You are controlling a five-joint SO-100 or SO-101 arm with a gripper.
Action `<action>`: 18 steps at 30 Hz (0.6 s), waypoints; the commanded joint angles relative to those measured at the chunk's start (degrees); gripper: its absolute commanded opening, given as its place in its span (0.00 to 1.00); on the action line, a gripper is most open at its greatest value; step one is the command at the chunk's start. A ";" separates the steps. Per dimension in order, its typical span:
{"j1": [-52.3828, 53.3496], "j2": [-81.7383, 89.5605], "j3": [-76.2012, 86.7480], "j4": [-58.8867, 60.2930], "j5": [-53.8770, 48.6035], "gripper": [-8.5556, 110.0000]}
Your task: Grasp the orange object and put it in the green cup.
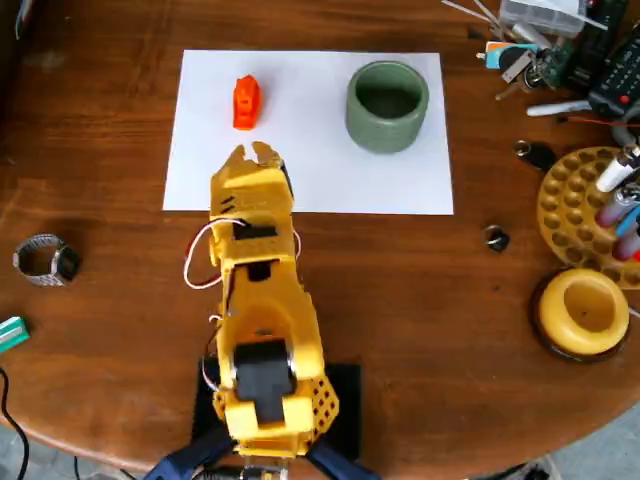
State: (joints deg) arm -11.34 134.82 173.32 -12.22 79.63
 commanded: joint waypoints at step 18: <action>-2.02 -37.35 -29.53 -4.92 4.04 0.20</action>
State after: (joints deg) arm -12.74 99.76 147.74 -16.26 83.32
